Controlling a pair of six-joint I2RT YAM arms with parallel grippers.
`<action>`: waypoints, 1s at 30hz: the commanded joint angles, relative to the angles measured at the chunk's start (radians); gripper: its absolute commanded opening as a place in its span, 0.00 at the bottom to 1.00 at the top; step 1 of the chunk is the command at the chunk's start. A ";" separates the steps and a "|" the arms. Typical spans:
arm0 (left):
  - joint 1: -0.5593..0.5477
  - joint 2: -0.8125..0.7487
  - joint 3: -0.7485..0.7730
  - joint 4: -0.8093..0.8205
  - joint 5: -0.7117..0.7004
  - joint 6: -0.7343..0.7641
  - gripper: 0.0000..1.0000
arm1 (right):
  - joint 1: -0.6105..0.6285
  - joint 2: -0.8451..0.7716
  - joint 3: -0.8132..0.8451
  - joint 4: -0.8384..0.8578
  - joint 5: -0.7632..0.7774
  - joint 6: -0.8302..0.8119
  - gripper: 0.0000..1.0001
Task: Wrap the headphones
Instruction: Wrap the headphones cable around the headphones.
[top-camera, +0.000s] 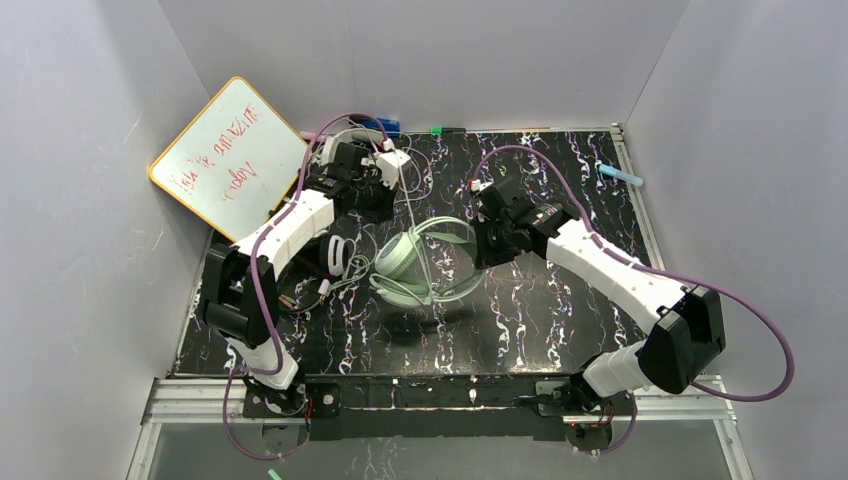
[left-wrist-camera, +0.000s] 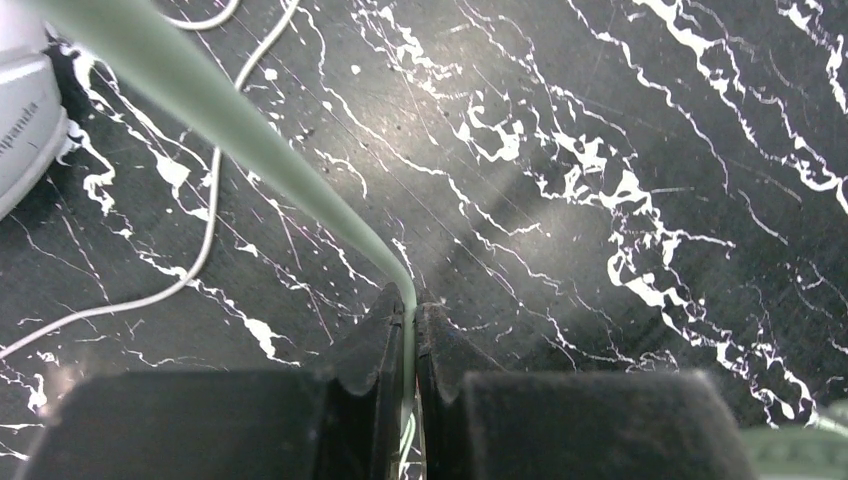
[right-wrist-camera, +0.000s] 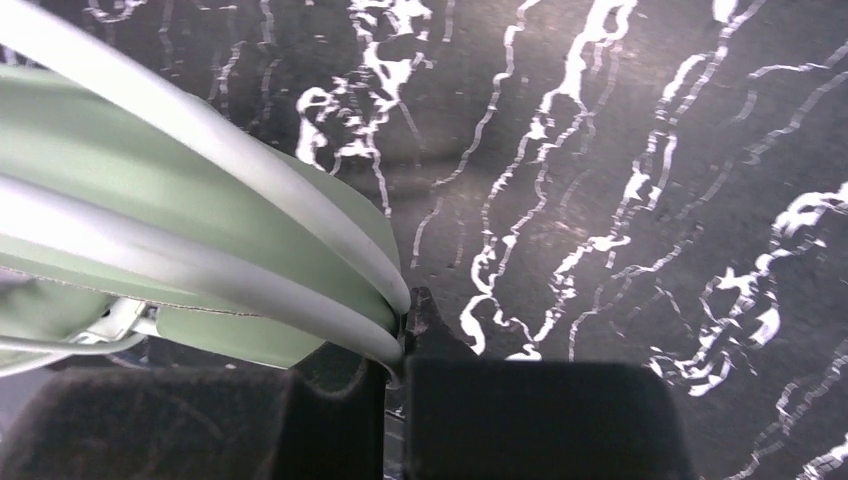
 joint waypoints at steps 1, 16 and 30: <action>-0.012 -0.077 0.077 -0.060 -0.044 0.009 0.00 | 0.024 -0.014 0.023 -0.175 0.163 -0.042 0.01; -0.150 -0.025 0.245 -0.277 -0.392 -0.047 0.00 | -0.037 0.161 0.142 -0.227 0.551 0.091 0.01; -0.152 -0.147 0.271 -0.359 -0.401 -0.064 0.00 | -0.223 0.222 0.179 -0.196 0.596 0.113 0.01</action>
